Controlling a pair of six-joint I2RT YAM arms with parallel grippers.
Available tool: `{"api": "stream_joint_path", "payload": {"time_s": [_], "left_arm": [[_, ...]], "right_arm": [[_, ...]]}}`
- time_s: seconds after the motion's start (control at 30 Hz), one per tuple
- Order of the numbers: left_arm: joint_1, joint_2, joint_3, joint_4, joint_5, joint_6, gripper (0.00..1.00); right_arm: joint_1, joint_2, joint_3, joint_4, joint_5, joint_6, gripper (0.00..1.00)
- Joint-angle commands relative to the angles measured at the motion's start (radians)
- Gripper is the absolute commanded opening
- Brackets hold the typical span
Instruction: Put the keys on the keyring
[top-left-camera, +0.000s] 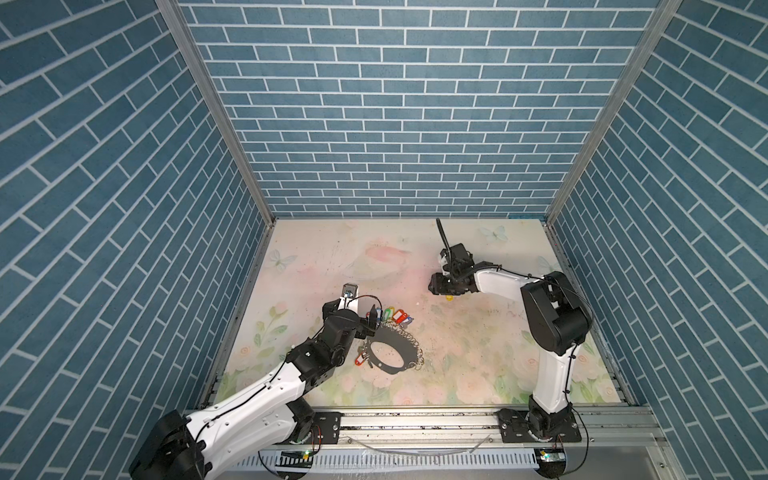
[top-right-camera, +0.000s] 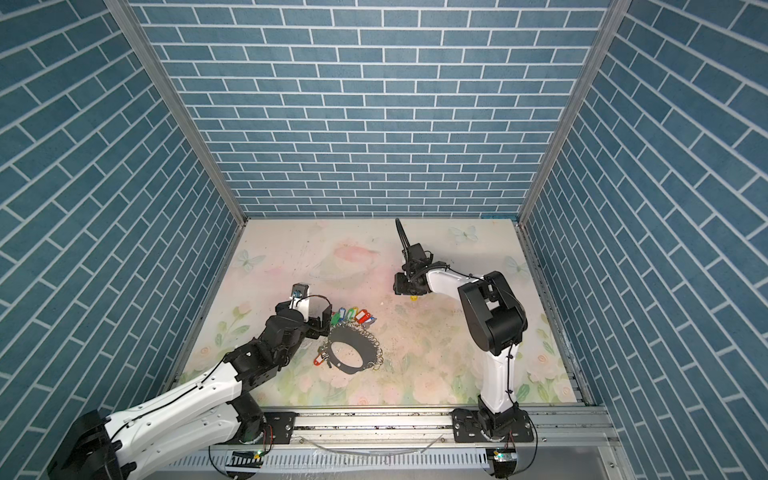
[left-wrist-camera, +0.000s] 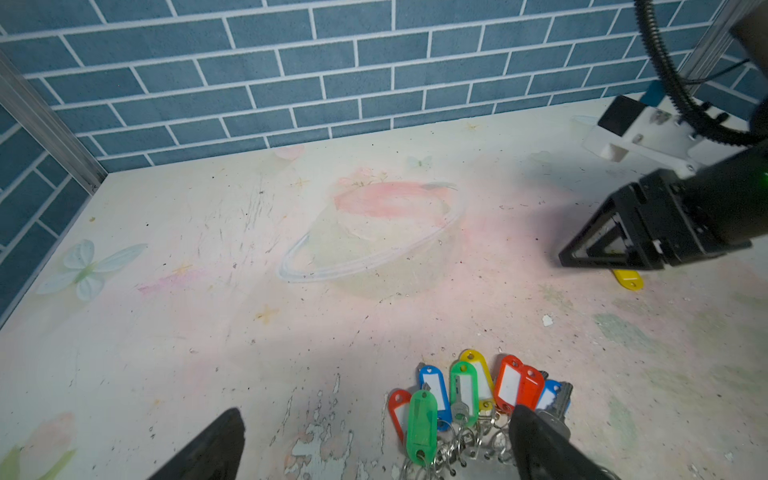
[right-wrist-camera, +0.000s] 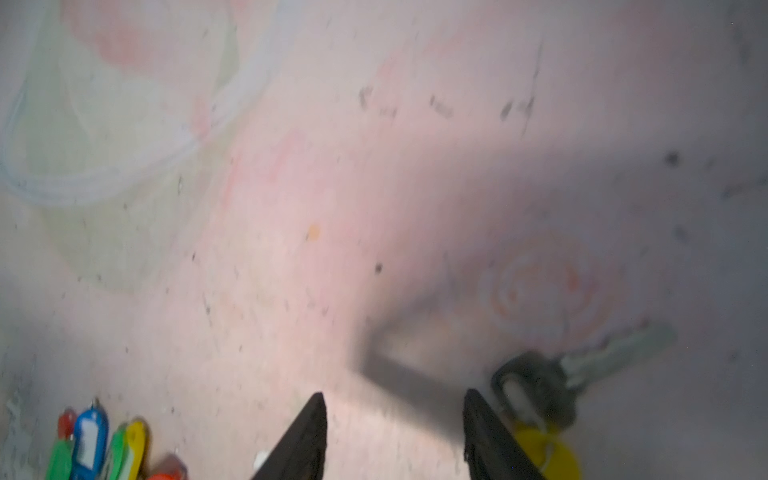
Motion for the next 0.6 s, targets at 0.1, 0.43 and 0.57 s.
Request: {"api": "stream_joint_path", "payload": {"time_s": [0.1, 0.43, 0.57], "left_arm": [[0.007, 0.033, 0.021, -0.097, 0.029, -0.056, 1.00], [0.009, 0.112, 0.082, -0.116, 0.081, -0.105, 1.00], [0.009, 0.098, 0.064, -0.126, 0.081, -0.128, 1.00]], "right_arm": [[0.061, -0.137, -0.225, -0.074, 0.031, 0.088, 0.52], [-0.018, -0.099, 0.044, -0.191, 0.142, -0.059, 0.63], [-0.061, -0.036, 0.136, -0.199, 0.086, -0.094, 0.64]]}}
